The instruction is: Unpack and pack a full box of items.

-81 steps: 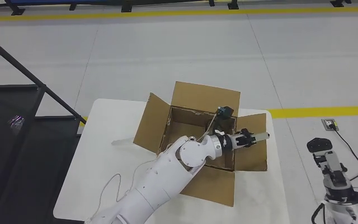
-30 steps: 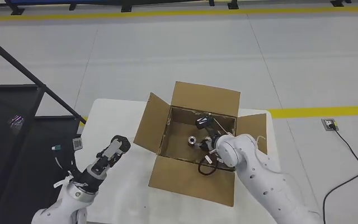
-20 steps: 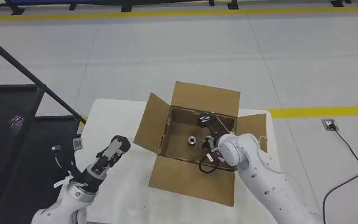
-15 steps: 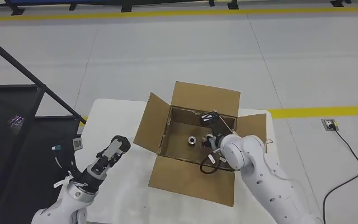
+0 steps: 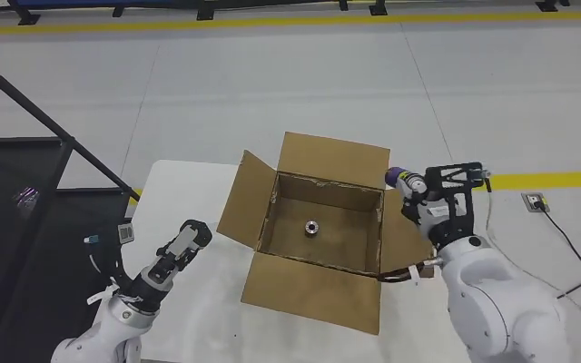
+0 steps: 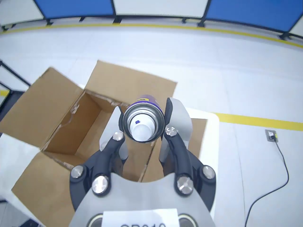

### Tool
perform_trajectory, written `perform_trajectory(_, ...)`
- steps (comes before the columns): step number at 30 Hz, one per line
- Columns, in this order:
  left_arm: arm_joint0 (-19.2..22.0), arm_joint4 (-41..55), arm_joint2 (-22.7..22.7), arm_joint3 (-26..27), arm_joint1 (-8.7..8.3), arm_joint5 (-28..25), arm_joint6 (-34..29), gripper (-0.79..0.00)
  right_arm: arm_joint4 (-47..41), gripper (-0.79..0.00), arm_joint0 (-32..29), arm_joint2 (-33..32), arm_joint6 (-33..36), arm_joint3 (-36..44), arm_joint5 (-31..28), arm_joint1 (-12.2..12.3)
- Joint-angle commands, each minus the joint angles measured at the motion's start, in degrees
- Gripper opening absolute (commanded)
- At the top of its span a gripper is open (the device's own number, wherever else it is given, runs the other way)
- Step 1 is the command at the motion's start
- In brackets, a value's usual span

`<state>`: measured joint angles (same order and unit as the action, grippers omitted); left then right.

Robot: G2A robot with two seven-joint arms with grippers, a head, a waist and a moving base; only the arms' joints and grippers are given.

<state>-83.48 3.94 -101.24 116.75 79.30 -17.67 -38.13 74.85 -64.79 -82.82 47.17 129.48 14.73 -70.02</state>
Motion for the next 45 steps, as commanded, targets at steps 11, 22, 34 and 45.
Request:
perform_trajectory(11,0.0,0.0,0.0,0.0,0.0,0.0,0.0,0.0,-6.3,-0.785,-6.85,-16.71,2.56,-12.29,-0.59,0.51)
perform_trajectory(22,0.0,0.0,0.0,0.0,0.0,0.0,0.0,0.0,-9.55,-0.785,-2.76,-13.49,5.67,-31.06,-6.87,0.77)
perform_trajectory(34,0.0,0.0,0.0,0.0,0.0,0.0,0.0,0.0,-9.67,-0.785,-1.19,-11.21,7.81,-35.55,-6.3,0.89)
perform_trajectory(45,0.0,0.0,0.0,0.0,0.0,0.0,0.0,0.0,-10.49,-0.465,-1.62,-9.79,8.62,-36.0,-6.29,0.97)
